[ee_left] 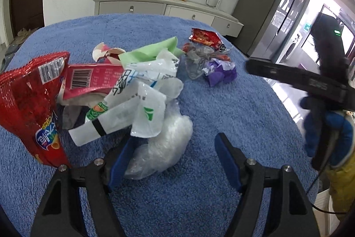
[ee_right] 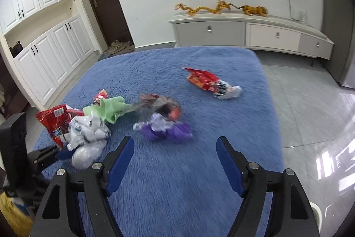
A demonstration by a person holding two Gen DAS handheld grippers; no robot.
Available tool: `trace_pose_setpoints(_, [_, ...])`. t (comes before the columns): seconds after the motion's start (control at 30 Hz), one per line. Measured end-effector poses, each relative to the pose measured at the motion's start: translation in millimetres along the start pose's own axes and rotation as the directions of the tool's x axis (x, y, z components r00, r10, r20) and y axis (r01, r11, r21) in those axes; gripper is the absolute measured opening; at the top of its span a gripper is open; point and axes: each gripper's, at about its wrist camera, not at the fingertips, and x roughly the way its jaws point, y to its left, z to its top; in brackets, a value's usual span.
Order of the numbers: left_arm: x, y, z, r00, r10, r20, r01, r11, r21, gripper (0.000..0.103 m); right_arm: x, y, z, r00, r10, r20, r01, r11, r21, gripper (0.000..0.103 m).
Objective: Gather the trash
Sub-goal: 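Grasp the clear plastic bag with the left tool while the right tool grasps the purple-white wrapper, then carry both items over the trash bin and open both tools to drop them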
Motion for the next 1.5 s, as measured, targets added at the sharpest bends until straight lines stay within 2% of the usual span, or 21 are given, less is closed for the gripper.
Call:
trace_pose_setpoints(0.13, [-2.8, 5.2, -1.9, 1.000, -0.009, 0.010, 0.010, 1.000, -0.017, 0.062, 25.6, -0.2, 5.4, 0.999, 0.032, -0.014, -0.032, 0.999, 0.030, 0.074])
trace_pose_setpoints(0.3, [-5.1, 7.2, -3.6, 1.000, -0.019, 0.013, 0.020, 0.999, -0.027, 0.045, 43.6, 4.2, 8.5, 0.999, 0.042, -0.033, -0.041, 0.999, 0.020, 0.074])
trace_pose_setpoints(0.33, [-5.4, 7.2, -3.7, 1.000, -0.020, 0.013, 0.021, 0.999, -0.025, 0.043, 45.8, 5.3, 7.4, 0.998, 0.045, -0.040, -0.045, 0.999, 0.017, 0.072])
trace_pose_setpoints(0.37, [-5.5, 6.5, -3.9, 1.000, -0.021, 0.013, 0.022, 1.000, -0.022, 0.039, 46.9, 5.3, 5.4, 0.998, 0.050, -0.048, -0.049, 0.999, 0.019, 0.061])
trace_pose_setpoints(0.4, [-6.0, 5.7, -4.6, 1.000, -0.021, 0.011, 0.022, 1.000, -0.017, 0.036, 47.7, 3.6, 4.3, 0.997, 0.056, -0.056, -0.055, 0.998, 0.022, 0.055])
trace_pose_setpoints(0.43, [-6.2, 3.6, -5.2, 1.000, -0.020, 0.010, 0.020, 1.000, -0.009, 0.034, 47.3, 2.4, 1.8, 0.996, 0.063, -0.063, -0.061, 0.998, 0.025, 0.045])
trace_pose_setpoints(0.5, [-7.9, -1.4, -6.8, 1.000, -0.015, 0.009, 0.015, 1.000, 0.008, 0.030, 42.7, 1.5, -4.2, 0.995, 0.077, -0.070, -0.075, 0.997, 0.025, 0.040])
trace_pose_setpoints(0.67, [-18.0, -7.9, -13.3, 1.000, -0.021, 0.017, 0.021, 1.000, 0.000, 0.029, 22.9, 7.1, -14.4, 0.994, 0.086, -0.061, -0.086, 0.996, 0.000, 0.033])
trace_pose_setpoints(0.93, [-46.2, -16.9, -32.2, 0.999, -0.046, 0.024, 0.047, 0.998, -0.042, 0.029, -25.7, 16.0, -41.0, 0.992, 0.116, -0.041, -0.117, 0.993, -0.011, 0.032])
trace_pose_setpoints(1.2, [-95.5, -37.9, -29.1, 0.994, -0.020, 0.111, 0.021, 1.000, -0.005, 0.029, -96.8, 14.8, -48.6, 0.990, 0.116, 0.077, -0.117, 0.993, 0.009, 0.032])
trace_pose_setpoints(1.5, [-131.1, -75.4, -20.0, 0.984, -0.040, 0.175, 0.034, 0.999, 0.040, 0.029, -176.6, -4.1, -67.6, 0.977, 0.031, 0.212, -0.043, 0.998, 0.053, 0.032])
